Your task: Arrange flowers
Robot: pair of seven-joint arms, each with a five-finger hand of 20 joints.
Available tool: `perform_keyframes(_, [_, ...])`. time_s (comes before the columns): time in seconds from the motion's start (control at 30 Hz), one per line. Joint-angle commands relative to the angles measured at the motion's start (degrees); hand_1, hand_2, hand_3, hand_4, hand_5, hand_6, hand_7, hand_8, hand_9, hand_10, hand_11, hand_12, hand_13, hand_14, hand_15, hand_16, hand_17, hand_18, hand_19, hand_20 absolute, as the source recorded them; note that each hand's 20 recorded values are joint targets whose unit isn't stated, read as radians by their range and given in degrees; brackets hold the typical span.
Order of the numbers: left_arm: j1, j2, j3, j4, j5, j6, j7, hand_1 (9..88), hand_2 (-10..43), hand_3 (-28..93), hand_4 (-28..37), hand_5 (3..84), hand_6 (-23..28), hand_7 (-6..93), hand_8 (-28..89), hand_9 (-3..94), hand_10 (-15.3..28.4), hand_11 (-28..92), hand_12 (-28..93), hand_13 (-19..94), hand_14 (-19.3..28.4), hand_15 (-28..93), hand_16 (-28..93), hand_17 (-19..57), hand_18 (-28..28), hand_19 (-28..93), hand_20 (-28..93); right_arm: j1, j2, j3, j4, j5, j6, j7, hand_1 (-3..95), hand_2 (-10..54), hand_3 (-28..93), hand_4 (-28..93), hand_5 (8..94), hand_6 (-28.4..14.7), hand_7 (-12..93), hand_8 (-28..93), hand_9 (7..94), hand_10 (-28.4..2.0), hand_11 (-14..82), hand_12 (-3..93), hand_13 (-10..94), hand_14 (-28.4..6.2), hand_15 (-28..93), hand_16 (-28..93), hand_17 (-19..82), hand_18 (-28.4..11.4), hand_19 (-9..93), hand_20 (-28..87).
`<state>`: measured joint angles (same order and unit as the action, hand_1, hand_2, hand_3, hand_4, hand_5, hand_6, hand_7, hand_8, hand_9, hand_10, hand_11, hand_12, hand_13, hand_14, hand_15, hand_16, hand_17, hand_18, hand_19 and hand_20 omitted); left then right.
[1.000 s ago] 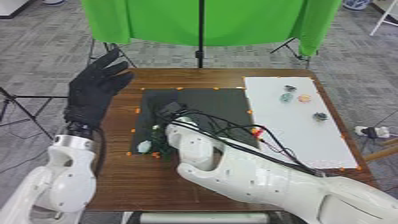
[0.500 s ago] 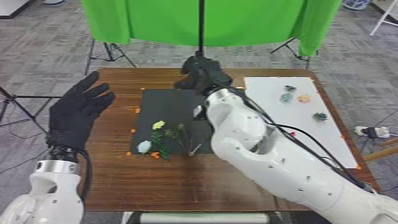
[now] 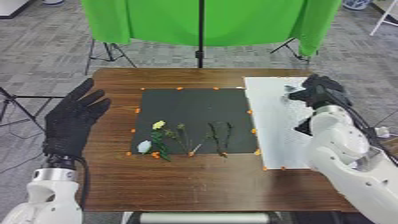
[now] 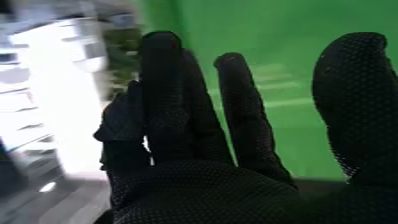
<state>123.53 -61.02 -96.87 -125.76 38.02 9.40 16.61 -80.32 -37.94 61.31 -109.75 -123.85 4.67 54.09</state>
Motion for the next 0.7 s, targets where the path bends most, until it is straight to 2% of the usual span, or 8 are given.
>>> perform_keyframes(0.03, [1.1,-0.95,0.11,-0.16,-0.36,0.48,-0.10,24.2,5.5,79,-23.4,39.4,8.8,13.4,-9,35.7,19.9,24,12,26,27.9,53,-7,-7.2,28.4,54,18,-3.5,1.7,2.0,4.6,3.1,-4.2,3.8,30.5,-9.5,77,-28,49.3,-2.0,13,-12,49.0,-21.1,15.8,13.0,47,-17.8,69,5,19,-24.4,84,45])
perform_keyframes(0.23, [1.4,-1.41,0.24,-0.01,-0.34,0.35,-0.41,24.2,5.6,79,-23.4,39.4,8.8,13.4,-9,35.6,19.9,24,12,26,27.8,53,-7,-7.1,28.4,53,18,-2.7,1.7,-0.3,7.3,5.1,-8.6,2.6,30.7,-9.5,77,-28,47.7,-1.3,13,-12,46.2,-21.8,14.2,12.9,47,-17.8,68,4,18,-25.4,79,41])
perform_keyframes(0.37, [1.5,-1.57,0.36,0.00,-0.40,0.40,-0.47,24.3,5.6,79,-23.4,39.3,8.8,13.3,-9,35.6,20.0,24,12,26,27.9,53,-7,-7.1,28.4,53,19,0.4,2.3,-6.1,9.9,3.5,-5.7,2.8,32.2,-9.5,77,-28,47.0,0.5,14,-12,48.6,-21.4,13.8,12.7,53,-16.6,63,4,20,-26.1,78,38])
perform_keyframes(0.5, [1.3,-1.67,0.33,0.08,-0.30,0.21,-0.65,24.3,5.6,79,-23.4,39.3,8.8,13.3,-9,35.6,20.0,24,12,26,27.9,53,-7,-7.1,28.4,53,19,3.8,3.0,-13.3,12.5,-0.3,1.2,3.6,38.3,-9.5,77,-28,54.0,3.1,16,-14,59.0,-18.1,15.5,12.4,62,-12.6,59,7,25,-26.2,82,37])
perform_keyframes(0.57, [1.0,-1.82,0.36,0.23,-0.21,-0.04,-0.92,24.4,5.6,79,-23.4,39.3,8.8,13.3,-9,35.6,20.0,24,12,26,27.9,53,-7,-7.1,28.4,53,19,4.4,3.2,-15.6,13.7,-2.8,4.9,3.7,46.9,-9.5,74,-28,64.4,4.0,16,-11,74.2,-12.8,16.2,15.3,73,-7.8,55,13,31,-24.8,87,38])
perform_keyframes(0.63, [0.7,-2.04,0.55,0.38,-0.18,-0.07,-1.11,24.3,5.6,79,-23.4,39.3,8.8,13.3,-9,35.6,20.0,25,12,26,27.8,53,-7,-7.1,28.4,53,20,4.5,3.7,-17.1,14.0,-4.4,7.2,4.8,55.2,-9.5,67,-28,79.2,3.3,16,-2,88.1,-8.3,11.7,25.3,81,-4.9,53,18,37,-23.3,91,37])
perform_keyframes(0.67, [0.9,-2.16,0.45,0.41,-0.14,-0.19,-1.30,24.3,5.7,79,-23.4,39.3,8.8,13.3,-9,35.6,20.0,25,12,26,27.8,53,-7,-7.1,28.4,53,20,4.1,3.7,-16.9,13.9,-5.4,7.8,4.9,58.2,-9.5,65,-28,84.9,3.0,16,1,92.4,-6.8,14.4,26.8,86,-3.5,52,19,39,-22.4,93,38])
perform_keyframes(0.7, [1.0,-2.11,0.46,0.44,-0.20,-0.16,-1.09,24.3,5.7,79,-23.4,39.3,8.8,13.3,-9,35.6,20.0,25,12,26,27.8,53,-7,-7.1,28.4,53,20,4.0,3.9,-16.9,13.8,-5.8,8.8,4.8,59.6,-9.5,65,-28,86.8,2.4,16,1,93.4,-6.5,16.0,27.0,87,-2.9,52,19,41,-22.0,93,38])
